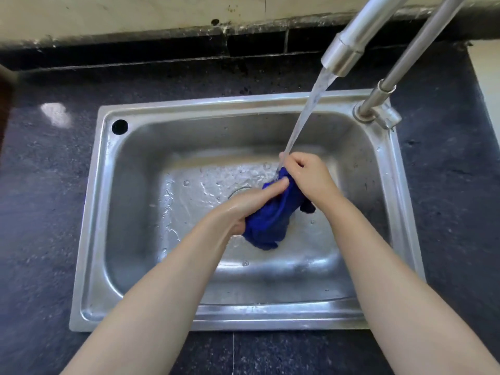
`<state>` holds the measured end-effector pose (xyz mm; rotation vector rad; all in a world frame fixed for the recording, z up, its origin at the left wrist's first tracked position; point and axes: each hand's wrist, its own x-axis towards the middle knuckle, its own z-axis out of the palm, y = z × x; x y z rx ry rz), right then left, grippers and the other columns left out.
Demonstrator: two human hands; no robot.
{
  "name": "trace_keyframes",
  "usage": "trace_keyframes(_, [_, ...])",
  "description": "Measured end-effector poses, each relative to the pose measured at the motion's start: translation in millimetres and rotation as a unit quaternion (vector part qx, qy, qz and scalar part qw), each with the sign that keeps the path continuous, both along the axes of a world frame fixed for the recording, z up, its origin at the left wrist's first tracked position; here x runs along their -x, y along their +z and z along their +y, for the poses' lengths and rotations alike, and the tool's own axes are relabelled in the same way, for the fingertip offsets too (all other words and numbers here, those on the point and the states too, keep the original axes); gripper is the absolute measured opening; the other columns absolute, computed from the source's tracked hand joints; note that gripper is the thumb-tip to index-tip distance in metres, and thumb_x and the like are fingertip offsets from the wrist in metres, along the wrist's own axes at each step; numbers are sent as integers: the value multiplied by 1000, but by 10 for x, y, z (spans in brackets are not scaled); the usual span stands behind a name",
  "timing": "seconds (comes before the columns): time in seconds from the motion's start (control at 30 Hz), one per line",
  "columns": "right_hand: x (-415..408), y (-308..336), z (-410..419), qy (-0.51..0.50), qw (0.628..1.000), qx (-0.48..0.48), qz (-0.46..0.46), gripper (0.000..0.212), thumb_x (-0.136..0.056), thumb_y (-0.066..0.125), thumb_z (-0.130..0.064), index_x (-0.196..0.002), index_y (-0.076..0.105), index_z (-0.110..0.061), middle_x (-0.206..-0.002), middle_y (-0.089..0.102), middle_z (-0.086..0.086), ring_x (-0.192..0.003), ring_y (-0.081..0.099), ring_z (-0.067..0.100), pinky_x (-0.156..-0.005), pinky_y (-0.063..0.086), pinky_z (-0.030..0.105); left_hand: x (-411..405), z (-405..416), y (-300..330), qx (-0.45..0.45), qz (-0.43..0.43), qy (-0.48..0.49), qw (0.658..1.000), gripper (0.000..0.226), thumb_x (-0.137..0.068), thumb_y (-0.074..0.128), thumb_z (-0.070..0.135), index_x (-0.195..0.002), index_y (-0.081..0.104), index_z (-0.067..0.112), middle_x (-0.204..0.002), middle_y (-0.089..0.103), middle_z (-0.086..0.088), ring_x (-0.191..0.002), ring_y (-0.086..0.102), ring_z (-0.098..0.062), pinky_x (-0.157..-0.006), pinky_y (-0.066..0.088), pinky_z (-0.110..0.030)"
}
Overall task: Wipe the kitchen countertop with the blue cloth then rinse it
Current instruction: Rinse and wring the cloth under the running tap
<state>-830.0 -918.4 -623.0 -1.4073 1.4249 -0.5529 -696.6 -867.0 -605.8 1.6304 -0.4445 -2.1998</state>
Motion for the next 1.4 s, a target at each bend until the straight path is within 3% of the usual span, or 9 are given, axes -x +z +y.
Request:
trace_keyframes(0.3, [463, -109, 96, 316, 919, -231, 52, 30, -84, 63, -46, -75, 63, -17, -73, 55, -4, -71, 49, 9, -70, 37, 27, -306, 69, 88, 110, -4, 131, 985, 24, -94, 48, 26, -85, 64, 10, -76, 65, -6, -73, 59, -14, -70, 48, -23])
trace_keyframes(0.43, [574, -189, 124, 124, 970, -195, -75, 23, -84, 66, -31, -87, 67, -9, -84, 61, 2, -80, 53, 12, -81, 40, 32, -358, 77, 70, 62, 95, 275, 955, 30, -94, 46, 34, -95, 61, 8, -88, 70, -10, -81, 67, -19, -75, 56, -31])
trace_keyframes(0.57, [267, 147, 202, -43, 927, -173, -329, 17, -87, 57, -28, -85, 71, -18, -84, 71, -1, -81, 64, 11, -80, 52, 26, -218, 0, -148, -43, 66, 308, 948, 43, -98, 38, 39, -106, 61, 3, -100, 68, -17, -86, 67, -27, -74, 53, -40])
trace_keyframes(0.67, [-258, 260, 454, 43, 992, -5, -119, 35, -89, 52, -39, -62, 60, -17, -59, 61, -2, -58, 53, 11, -60, 43, 25, 97, -78, -242, -42, 23, 351, 935, 34, -97, 38, 36, -82, 59, 14, -60, 67, -3, -59, 64, -11, -67, 48, -30])
trace_keyframes(0.77, [-509, 139, 473, 70, 972, 188, 122, 45, -89, 40, -46, -66, 58, -12, -64, 61, 16, -62, 54, 32, -57, 30, 31, 503, -132, -11, 93, 39, 496, 863, 53, -91, 33, 39, -43, 41, 19, -34, 26, 7, -33, 40, -1, -50, 21, -18])
trace_keyframes(0.97, [-239, -30, -96, -130, 975, 45, 172, 45, -98, 35, -36, -59, 40, -15, -66, 55, 5, -75, 54, 35, -61, 30, 31, 425, -222, -86, -52, 117, 230, 965, 33, -89, 54, 41, -70, 62, 15, -65, 61, -4, -57, 61, -17, -60, 49, -25])
trace_keyframes(1.1, [-547, 134, 516, -19, 985, 136, 101, 41, -91, 34, -42, -58, 34, -18, -57, 54, 13, -61, 48, 33, -57, 30, 35, 621, -132, -139, 49, 204, 535, 818, 56, -91, 38, 40, -40, 38, 16, -42, 19, 9, -39, 21, -4, -42, 25, -16])
trace_keyframes(1.27, [-173, -160, -103, -8, 979, 33, 202, 31, -95, 40, -45, -79, 47, -19, -85, 62, 11, -91, 59, 36, -70, 40, 36, 353, -82, -349, -57, 87, 197, 975, 28, -76, 66, 44, -63, 55, 22, -69, 47, 2, -59, 41, -13, -59, 20, -23])
trace_keyframes(1.4, [217, 10, -223, 214, 967, -126, 59, 53, -88, 41, -60, -131, 45, -29, -130, 54, -5, -119, 51, 12, -102, 36, 28, 82, -137, -183, -19, 63, 205, 976, 27, -92, 51, 33, -82, 63, 11, -75, 65, -9, -65, 61, -21, -61, 51, -27])
